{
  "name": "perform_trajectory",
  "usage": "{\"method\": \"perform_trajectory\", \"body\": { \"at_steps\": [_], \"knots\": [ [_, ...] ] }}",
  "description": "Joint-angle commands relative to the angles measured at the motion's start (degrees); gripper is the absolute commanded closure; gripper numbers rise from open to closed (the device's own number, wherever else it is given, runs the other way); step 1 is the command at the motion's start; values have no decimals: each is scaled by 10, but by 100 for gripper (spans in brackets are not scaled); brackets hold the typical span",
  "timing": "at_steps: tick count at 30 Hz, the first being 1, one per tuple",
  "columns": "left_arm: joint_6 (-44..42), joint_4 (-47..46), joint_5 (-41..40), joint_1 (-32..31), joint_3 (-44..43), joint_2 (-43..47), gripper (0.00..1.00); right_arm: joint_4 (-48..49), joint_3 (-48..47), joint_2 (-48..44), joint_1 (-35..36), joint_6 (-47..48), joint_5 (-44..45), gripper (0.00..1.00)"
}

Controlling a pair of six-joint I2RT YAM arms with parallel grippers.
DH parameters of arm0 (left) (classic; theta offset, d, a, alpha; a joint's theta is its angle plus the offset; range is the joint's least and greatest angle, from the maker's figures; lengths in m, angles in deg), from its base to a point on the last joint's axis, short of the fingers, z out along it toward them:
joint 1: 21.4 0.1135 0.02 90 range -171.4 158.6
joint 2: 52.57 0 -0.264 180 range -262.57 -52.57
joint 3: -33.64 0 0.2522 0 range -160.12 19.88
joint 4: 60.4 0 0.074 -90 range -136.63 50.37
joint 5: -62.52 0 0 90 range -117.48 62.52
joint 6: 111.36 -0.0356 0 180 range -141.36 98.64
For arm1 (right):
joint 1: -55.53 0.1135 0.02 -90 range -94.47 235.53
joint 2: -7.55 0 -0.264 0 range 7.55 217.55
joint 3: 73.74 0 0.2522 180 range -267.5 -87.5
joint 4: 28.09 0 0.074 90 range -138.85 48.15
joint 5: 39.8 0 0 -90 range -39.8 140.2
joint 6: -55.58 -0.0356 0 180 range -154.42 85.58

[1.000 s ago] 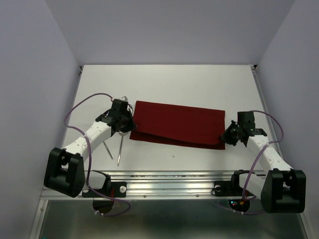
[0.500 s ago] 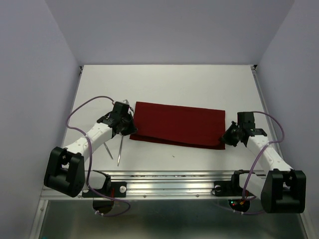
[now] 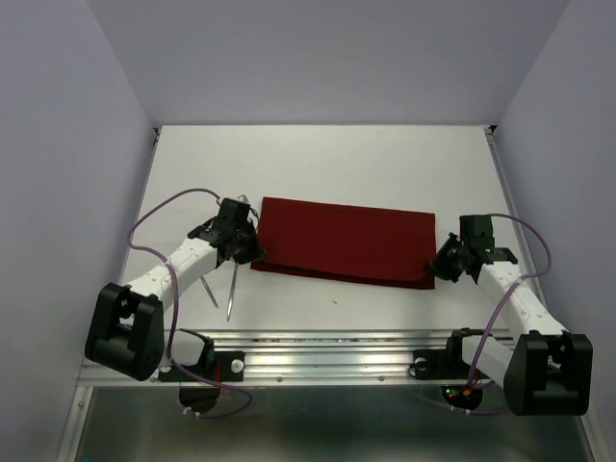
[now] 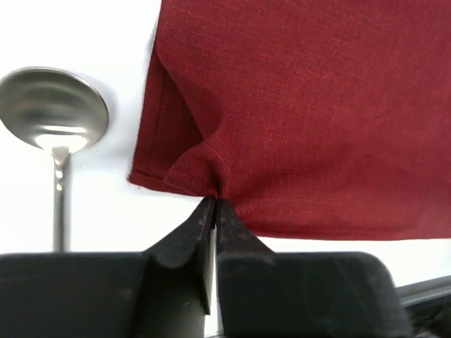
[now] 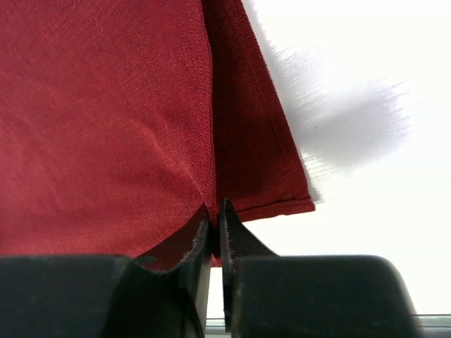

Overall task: Fold the napkin into a case and place the utensils inside
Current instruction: Fold and flatten the napkin at the center of the board.

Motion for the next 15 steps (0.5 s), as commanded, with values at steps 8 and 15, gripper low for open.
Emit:
{"method": "perform_trajectory", "body": {
  "at_steps": [8,15],
  "knots": [
    [-14,17,-23,-1,-71,-25,8,-24,-37,-42,-5,-15,75,32],
    [-31,-3,-33,-1,-161,-117,38,11,-59,-27,-5,-11,84,47]
  ]
}}
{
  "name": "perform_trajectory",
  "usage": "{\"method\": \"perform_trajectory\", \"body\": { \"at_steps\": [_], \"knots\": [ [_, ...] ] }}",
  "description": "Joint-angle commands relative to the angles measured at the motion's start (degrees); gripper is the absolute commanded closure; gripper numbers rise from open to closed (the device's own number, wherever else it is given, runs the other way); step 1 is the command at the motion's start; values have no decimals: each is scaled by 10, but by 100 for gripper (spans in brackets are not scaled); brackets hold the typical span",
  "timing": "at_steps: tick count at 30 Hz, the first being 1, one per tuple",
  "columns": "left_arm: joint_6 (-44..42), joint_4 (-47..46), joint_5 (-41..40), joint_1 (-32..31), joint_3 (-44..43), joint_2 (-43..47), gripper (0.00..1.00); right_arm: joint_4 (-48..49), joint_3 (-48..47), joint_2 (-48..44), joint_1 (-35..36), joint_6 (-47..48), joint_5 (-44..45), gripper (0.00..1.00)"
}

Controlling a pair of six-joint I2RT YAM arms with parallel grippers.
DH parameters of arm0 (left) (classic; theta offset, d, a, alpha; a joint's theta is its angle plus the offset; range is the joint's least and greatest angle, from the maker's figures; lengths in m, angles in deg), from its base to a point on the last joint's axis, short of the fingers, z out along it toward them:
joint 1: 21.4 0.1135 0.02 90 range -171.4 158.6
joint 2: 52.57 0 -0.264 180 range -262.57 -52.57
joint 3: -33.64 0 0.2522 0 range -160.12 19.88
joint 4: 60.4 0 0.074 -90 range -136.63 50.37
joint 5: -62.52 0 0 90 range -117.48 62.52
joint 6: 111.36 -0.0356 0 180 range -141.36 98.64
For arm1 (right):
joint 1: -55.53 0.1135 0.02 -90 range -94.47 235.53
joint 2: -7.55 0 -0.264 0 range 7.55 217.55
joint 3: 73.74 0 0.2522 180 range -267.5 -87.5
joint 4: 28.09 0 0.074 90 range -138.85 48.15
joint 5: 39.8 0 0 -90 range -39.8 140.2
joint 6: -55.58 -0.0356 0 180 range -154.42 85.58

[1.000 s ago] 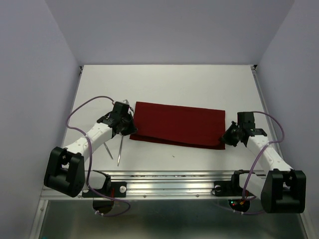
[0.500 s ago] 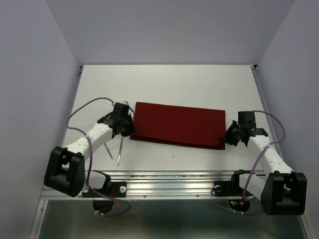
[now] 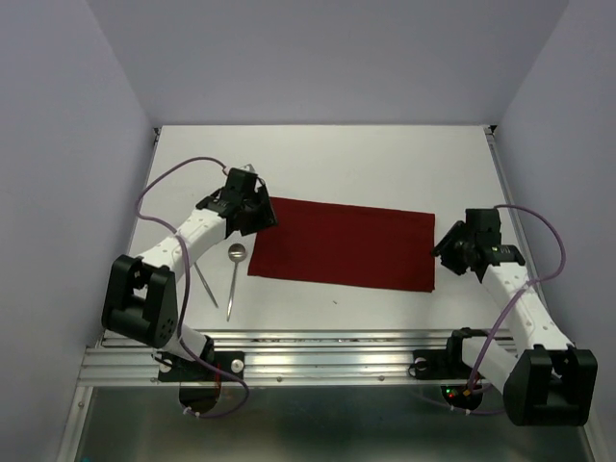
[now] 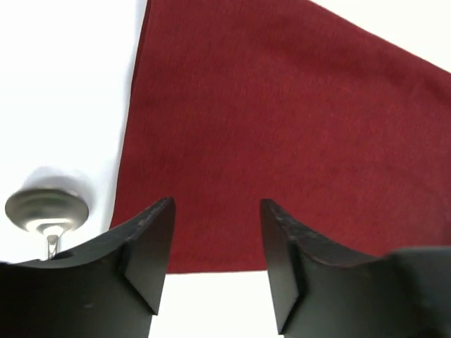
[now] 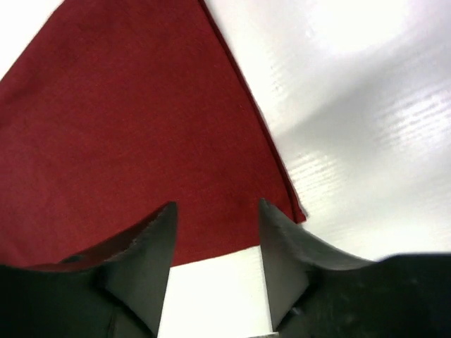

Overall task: Fold the napkin into a case and place the utensils inside
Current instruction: Fold and flatten the napkin at the center of the board, then smooth out the rectangle-folded napkin at the center of the board.

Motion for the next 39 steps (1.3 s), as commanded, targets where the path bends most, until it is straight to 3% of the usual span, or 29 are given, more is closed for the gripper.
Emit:
{"method": "perform_trajectory", "body": {
  "at_steps": [1,4,9,17,27,34,39],
  "knots": [
    [-21,-18,-21,-1,-51,-47,42,42,-21,15,-5,0,7,56],
    [-26,-29,-22,-1,-86,-107,58,66,-9,46,-5,5,-6,72],
    [-27,-47,-13,-1,-118,-167,73,92,-9,91,-5,11,-36,74],
    [-16,-57,8,-1,-114,-245,74,127,13,177,-5,11,-27,72],
    [1,-70,31,-8,-29,-224,74,106,6,242,-5,-9,74,71],
    [17,-71,34,-45,47,-162,73,95,22,196,-5,-27,103,71],
    [5,-26,5,-59,-2,-125,70,108,-30,164,-5,14,39,69]
  ]
}}
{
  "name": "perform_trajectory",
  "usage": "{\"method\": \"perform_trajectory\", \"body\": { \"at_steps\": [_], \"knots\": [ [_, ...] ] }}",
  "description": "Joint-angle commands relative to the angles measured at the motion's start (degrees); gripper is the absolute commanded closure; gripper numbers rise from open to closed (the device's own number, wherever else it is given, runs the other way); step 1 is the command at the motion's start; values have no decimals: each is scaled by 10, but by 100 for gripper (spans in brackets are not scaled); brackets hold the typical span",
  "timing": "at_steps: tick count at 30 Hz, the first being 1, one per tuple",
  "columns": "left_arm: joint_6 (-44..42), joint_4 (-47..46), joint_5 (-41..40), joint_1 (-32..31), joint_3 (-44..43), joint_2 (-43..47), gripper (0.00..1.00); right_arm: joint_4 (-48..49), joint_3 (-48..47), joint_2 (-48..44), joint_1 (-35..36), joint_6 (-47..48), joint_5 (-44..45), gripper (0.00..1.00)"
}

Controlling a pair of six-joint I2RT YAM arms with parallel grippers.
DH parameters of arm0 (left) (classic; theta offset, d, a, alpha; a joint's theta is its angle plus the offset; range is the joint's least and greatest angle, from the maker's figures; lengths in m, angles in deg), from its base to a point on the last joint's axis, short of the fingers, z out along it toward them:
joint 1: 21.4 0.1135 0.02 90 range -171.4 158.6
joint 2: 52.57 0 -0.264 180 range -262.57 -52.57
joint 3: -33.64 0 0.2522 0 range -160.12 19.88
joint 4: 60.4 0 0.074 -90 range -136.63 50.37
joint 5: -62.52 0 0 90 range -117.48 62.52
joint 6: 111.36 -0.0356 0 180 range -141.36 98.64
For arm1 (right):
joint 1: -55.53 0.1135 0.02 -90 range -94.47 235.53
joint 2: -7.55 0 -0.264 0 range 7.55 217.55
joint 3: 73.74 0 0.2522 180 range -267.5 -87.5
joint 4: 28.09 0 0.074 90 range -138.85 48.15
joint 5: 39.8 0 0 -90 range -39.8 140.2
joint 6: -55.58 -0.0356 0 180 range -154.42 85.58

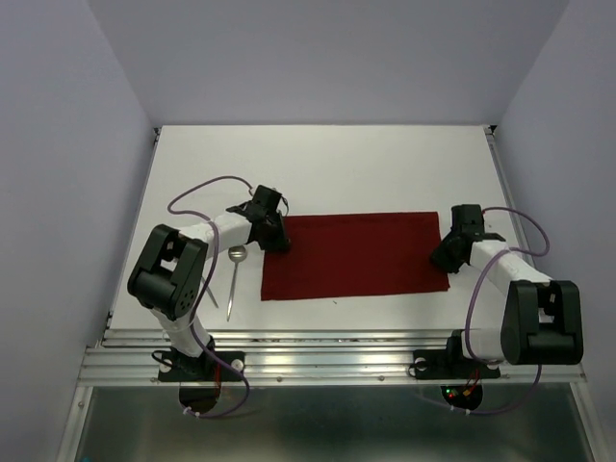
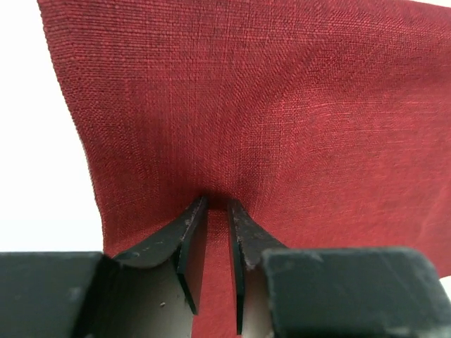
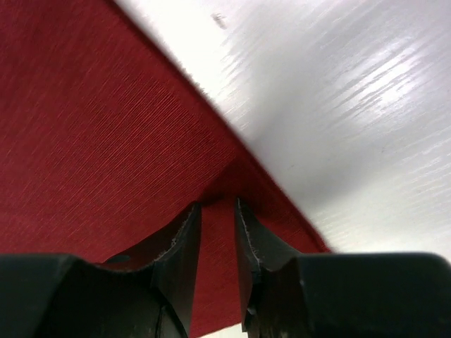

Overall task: Fold the napkin into a case and place the utensils inside
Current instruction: Smooth out the rectangle-folded napkin at the center of the board.

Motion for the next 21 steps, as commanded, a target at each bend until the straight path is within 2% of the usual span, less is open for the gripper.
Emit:
{"method": "perform_trajectory", "body": {
  "at_steps": [1,6,7,12,15,21],
  "knots": [
    [-15,87,-29,-11,-55,26,69,1,-47,-35,-5,31,-31,67],
    [-35,97,-18,-15,-162,-6,67,53,-114,-14,30,33,-111,68],
    [-37,90,5,-19,-199,-17,67,59,-143,16,42,31,-123,69],
    [-30,42,91,-43,-283,-89,66,76,-260,133,137,28,-168,70],
    [-10,20,134,-54,-328,-133,66,80,-328,211,172,27,-196,71],
    [34,-26,184,-57,-367,-203,67,81,-413,329,191,24,-223,83]
  ]
}}
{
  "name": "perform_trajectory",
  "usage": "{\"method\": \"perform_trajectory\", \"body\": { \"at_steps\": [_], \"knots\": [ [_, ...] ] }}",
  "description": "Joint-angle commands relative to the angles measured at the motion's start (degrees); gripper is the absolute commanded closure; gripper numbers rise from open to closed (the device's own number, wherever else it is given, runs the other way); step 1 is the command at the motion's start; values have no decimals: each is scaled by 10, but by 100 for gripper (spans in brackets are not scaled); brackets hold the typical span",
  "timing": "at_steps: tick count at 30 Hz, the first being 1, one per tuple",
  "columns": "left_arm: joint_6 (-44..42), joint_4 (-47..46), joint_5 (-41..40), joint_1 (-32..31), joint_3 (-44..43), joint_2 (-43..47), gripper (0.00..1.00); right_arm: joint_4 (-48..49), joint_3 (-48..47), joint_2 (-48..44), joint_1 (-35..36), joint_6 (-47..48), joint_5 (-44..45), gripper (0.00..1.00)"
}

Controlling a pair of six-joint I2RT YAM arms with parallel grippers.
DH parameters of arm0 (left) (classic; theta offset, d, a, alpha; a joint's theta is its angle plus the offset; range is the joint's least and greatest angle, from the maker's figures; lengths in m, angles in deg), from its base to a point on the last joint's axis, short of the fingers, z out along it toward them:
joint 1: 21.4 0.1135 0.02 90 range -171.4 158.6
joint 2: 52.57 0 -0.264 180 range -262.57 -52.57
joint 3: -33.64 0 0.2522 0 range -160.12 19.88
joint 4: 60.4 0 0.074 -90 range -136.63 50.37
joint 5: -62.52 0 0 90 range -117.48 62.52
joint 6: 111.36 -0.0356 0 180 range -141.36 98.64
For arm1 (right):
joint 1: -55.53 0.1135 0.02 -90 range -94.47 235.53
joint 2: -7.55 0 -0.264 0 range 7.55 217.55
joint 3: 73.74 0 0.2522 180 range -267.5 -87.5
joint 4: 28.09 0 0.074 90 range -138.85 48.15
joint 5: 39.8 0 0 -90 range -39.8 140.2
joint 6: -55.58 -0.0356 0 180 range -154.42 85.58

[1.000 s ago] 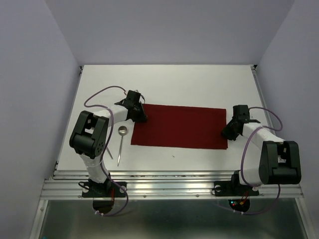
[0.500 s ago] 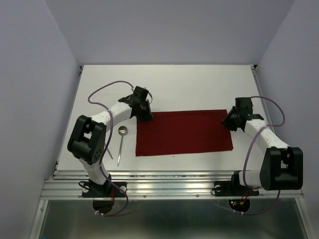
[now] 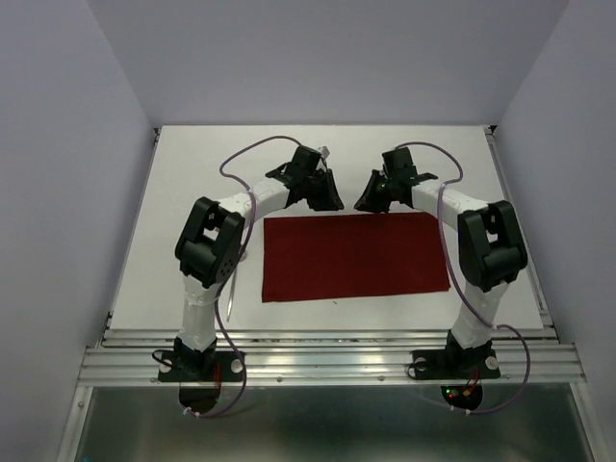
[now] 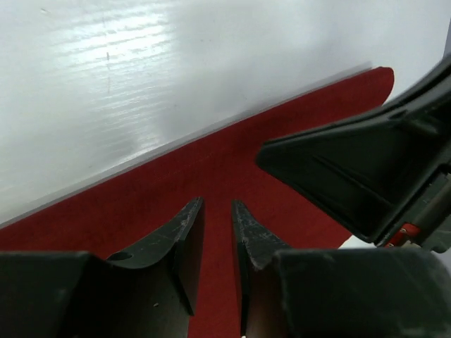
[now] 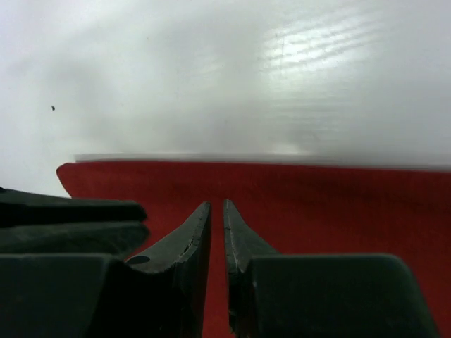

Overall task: Fold the napkin into a case and place the utensils inside
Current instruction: Smooth out the rectangle-folded napkin at the center of the board.

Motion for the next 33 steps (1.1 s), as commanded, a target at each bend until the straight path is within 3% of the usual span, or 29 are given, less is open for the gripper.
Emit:
{"method": "perform_trajectory", "body": {
  "at_steps": [1,11,24,33],
  "knots": [
    [29,-34,60,1,-34,-27,67,14,-58,57,8,3,-34,83],
    [35,-39,41,-1,-51,-94,68,17,-64,104,8,3,-23,83],
    [6,-6,14,-1,-62,-121,68,49,-16,32,13,12,-15,84],
    [-5,3,13,-1,-64,-122,69,52,-25,92,31,14,-25,85]
  ]
}}
